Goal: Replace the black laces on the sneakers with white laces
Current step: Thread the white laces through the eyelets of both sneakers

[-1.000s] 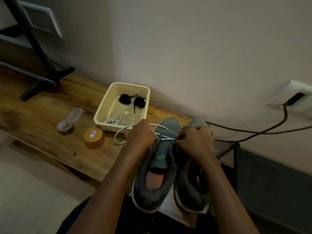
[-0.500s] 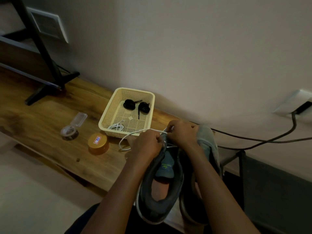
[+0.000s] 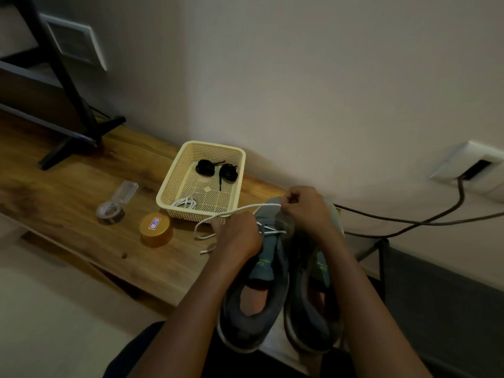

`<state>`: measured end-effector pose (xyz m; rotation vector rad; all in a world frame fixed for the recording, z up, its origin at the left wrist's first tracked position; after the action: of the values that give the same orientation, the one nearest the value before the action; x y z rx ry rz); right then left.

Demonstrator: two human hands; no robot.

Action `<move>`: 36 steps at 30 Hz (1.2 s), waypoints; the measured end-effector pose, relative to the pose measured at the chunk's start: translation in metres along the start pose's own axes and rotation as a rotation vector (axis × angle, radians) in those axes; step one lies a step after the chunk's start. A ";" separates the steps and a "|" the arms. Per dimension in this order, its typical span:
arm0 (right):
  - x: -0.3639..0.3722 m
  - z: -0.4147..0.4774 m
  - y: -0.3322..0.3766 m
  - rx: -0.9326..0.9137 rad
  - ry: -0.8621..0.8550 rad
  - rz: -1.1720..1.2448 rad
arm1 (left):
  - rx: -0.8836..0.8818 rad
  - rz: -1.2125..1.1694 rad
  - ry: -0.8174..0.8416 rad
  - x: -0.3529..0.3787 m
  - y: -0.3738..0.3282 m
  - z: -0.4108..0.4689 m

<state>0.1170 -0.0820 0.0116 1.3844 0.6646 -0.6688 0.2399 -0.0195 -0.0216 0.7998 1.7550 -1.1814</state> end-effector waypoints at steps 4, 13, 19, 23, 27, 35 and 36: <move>-0.017 -0.014 -0.001 0.029 0.003 0.126 | -0.022 -0.119 -0.023 0.001 0.002 -0.001; -0.024 -0.043 -0.010 0.072 -0.043 0.291 | 0.029 -0.077 -0.120 -0.014 0.003 0.000; -0.025 -0.034 0.001 -0.003 -0.015 0.272 | 0.302 -0.410 -0.263 -0.037 -0.031 -0.004; -0.025 -0.031 0.000 0.011 -0.022 0.436 | 0.291 -0.366 -0.262 -0.037 -0.033 -0.007; -0.024 -0.032 -0.005 0.027 -0.020 0.366 | 0.238 -0.356 -0.224 -0.037 -0.025 -0.005; -0.019 -0.038 -0.017 0.003 0.080 -0.375 | 0.170 0.036 -0.155 -0.020 -0.016 -0.003; -0.016 -0.039 -0.018 0.008 0.125 -0.397 | 0.177 0.074 -0.132 -0.017 -0.016 -0.003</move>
<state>0.0918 -0.0440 0.0099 1.3198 1.0534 -0.9022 0.2328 -0.0232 0.0003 0.8627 1.5163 -1.3221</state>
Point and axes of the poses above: each hand's wrist, its own z-axis towards the middle knuckle, its own x-axis out of the palm, y = z × x, the point moved 7 cm from there along z, towards the middle knuckle, and after that the axes turned 7 degrees about -y, right-handed, at the moved point
